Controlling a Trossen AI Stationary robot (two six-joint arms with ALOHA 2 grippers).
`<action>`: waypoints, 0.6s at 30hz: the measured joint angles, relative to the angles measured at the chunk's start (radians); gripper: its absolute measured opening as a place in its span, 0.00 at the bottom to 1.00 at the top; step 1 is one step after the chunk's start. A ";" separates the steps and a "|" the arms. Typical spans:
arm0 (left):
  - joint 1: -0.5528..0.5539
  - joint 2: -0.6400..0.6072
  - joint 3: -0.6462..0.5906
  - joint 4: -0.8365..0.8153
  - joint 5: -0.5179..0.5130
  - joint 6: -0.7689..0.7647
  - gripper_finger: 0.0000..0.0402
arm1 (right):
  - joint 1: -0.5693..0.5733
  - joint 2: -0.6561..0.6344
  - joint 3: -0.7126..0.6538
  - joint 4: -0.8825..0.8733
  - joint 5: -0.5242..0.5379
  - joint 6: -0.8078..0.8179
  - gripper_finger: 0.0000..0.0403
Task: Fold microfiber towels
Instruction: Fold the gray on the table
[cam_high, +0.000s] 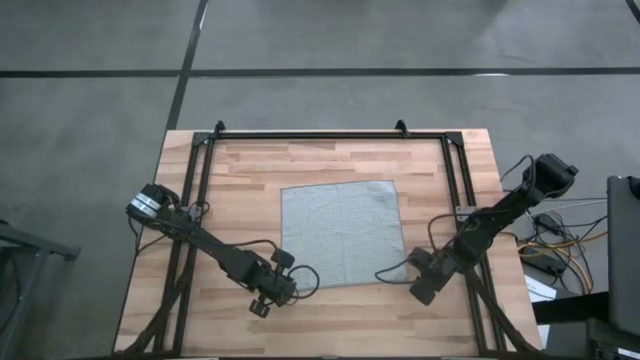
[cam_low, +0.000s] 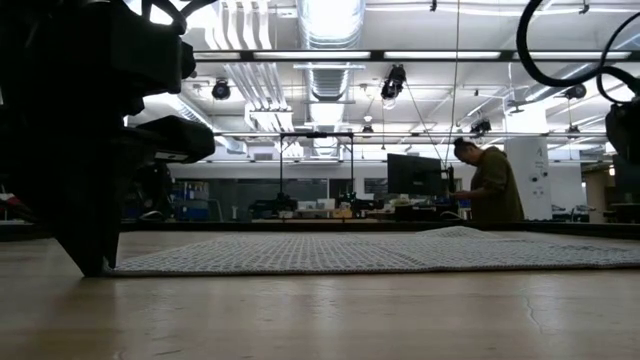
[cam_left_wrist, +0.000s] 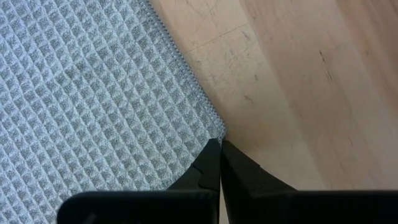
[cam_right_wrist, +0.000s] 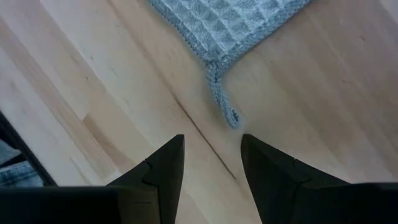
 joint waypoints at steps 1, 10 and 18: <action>0.000 0.000 0.000 0.000 0.000 -0.004 0.01 | 0.000 0.010 0.005 -0.001 0.002 -0.002 0.39; 0.000 0.000 0.000 0.000 0.000 -0.016 0.01 | 0.001 0.026 0.064 -0.074 0.048 -0.103 0.39; 0.000 0.000 0.000 0.000 0.000 -0.017 0.01 | -0.007 0.035 0.072 -0.095 0.116 -0.104 0.39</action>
